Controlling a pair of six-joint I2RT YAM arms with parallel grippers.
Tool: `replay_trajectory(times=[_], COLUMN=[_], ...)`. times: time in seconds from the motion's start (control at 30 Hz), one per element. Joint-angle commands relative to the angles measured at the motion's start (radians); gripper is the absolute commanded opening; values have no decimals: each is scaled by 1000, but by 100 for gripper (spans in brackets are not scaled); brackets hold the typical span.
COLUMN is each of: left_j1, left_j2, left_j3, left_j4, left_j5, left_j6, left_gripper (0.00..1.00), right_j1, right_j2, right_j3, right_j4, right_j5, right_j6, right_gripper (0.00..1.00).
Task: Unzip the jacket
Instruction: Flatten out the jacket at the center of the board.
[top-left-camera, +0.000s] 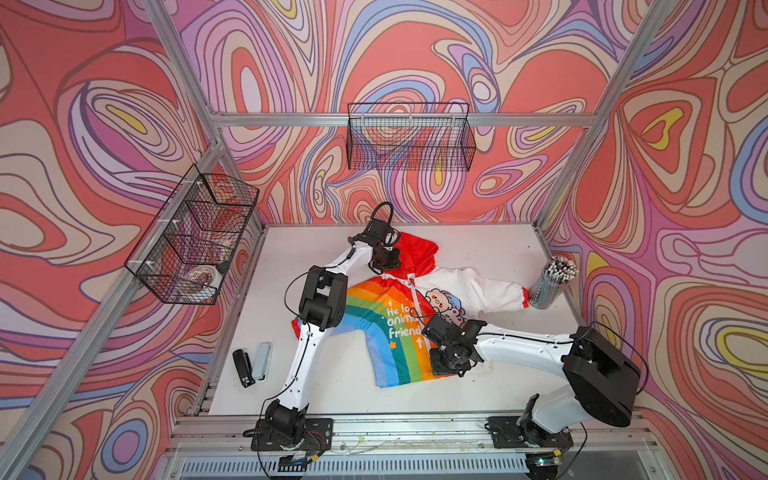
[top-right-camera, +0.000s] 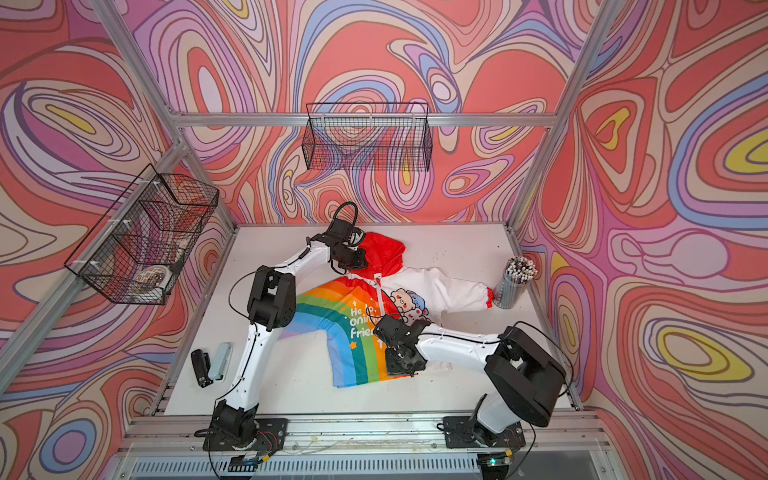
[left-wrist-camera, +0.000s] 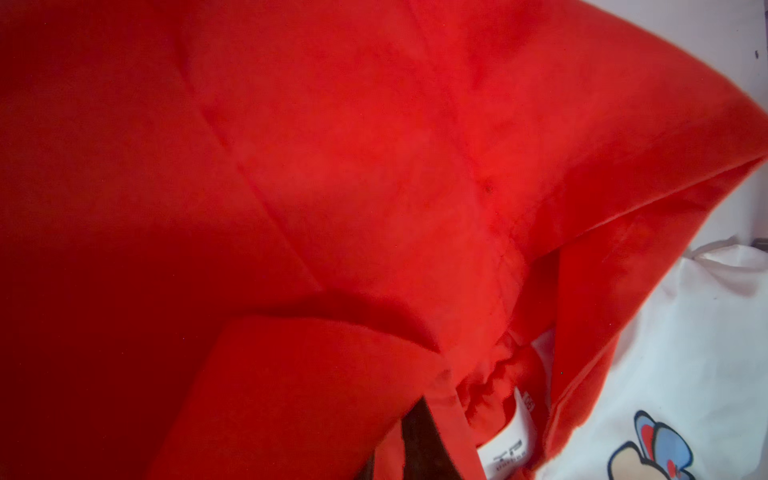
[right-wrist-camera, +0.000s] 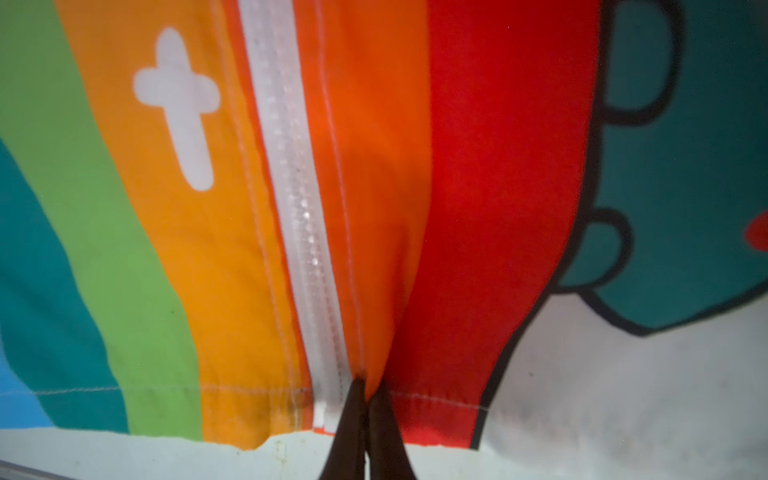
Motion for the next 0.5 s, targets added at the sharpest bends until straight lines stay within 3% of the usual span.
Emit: replay_trajectory(times=[0.0, 0.17, 0.3, 0.47], left_j1=[12, 12, 10, 2], left_j2=[52, 58, 27, -89], left_j3=[6, 8, 10, 31], left_j4=[-67, -67, -56, -38], left_j5=[-32, -14, 68, 117], left_j6=[1, -3, -18, -38], left_gripper=[16, 21, 39, 65], right_j1=[17, 23, 21, 12], right_j2=[-16, -31, -99, -183], right_j3=[-33, -28, 26, 111], right_j4=[-102, -110, -93, -49], right_j5=[-51, -58, 40, 194], right_j6=[10, 5, -5, -33], right_gripper=[0, 1, 18, 27])
